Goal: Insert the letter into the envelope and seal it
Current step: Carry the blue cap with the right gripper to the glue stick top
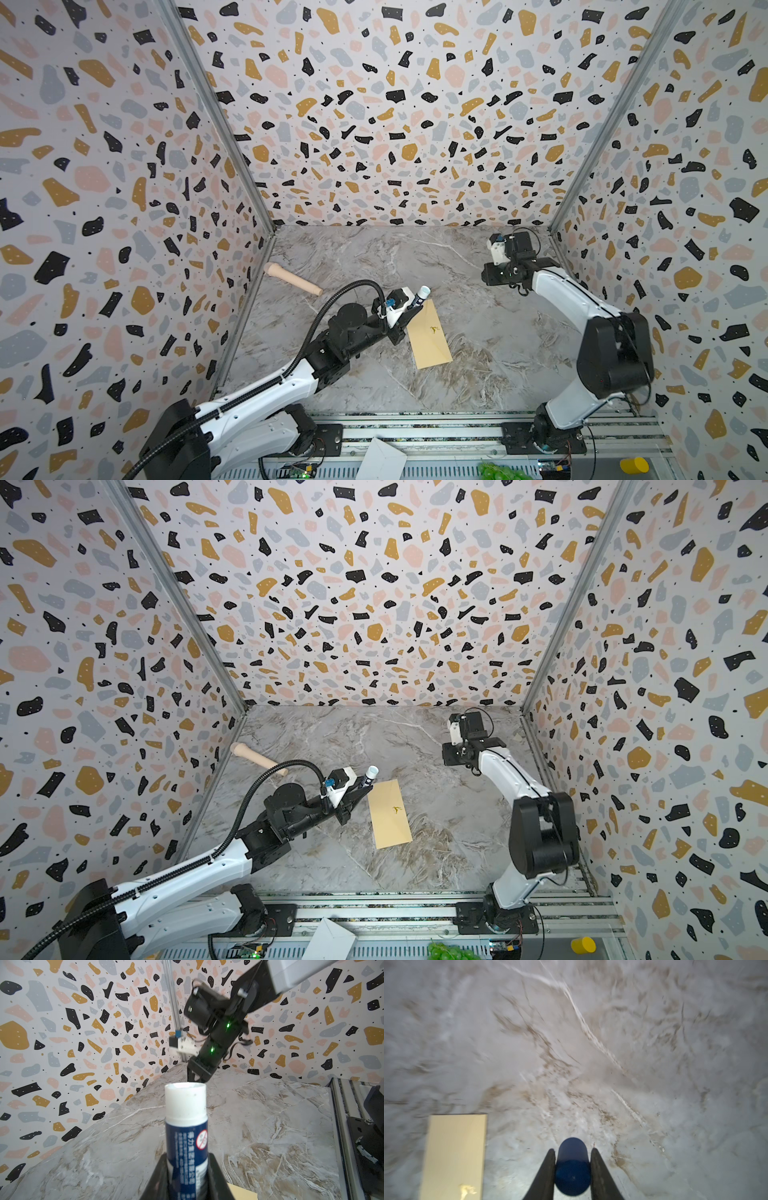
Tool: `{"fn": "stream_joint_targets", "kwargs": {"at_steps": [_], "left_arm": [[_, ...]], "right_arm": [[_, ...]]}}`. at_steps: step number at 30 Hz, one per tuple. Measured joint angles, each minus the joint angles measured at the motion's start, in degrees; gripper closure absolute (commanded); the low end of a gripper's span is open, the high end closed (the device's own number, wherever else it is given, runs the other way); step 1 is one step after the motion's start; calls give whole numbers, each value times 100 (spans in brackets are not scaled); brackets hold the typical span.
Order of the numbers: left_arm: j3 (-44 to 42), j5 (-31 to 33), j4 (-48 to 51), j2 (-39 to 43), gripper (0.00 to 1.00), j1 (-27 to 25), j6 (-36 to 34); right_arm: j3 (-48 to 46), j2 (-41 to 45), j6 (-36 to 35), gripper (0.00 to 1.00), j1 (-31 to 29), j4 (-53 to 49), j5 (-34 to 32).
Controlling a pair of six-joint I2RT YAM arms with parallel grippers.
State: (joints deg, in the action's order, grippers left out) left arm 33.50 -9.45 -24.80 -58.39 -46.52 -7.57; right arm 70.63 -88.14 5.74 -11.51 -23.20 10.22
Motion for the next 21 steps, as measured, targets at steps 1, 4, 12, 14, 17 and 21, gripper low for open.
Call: {"fn": "stream_joint_targets", "kwargs": {"at_steps": [1, 4, 12, 14, 17, 21], "left_arm": [[-7, -46, -17, -13, 100, 0, -24], [-15, -214, -90, -39, 100, 0, -81], [-11, -922, -142, -286, 100, 0, -197], [-2, -1123, -140, -348, 100, 0, -212], [11, -1342, -142, -378, 100, -11, -232], [37, -1515, -142, -378, 100, -26, -273]], "right_arm": [[-15, 319, 33, 81, 0, 0, 173], [-164, 1443, 155, 82, 2, 42, 931], [-621, 2824, 527, 83, -197, 9, 3309], [-669, 2833, 564, 83, -343, -61, 3624], [-704, 2830, 599, 83, -533, -136, 4013], [-708, 2828, 619, 83, -791, -166, 4330]]}}
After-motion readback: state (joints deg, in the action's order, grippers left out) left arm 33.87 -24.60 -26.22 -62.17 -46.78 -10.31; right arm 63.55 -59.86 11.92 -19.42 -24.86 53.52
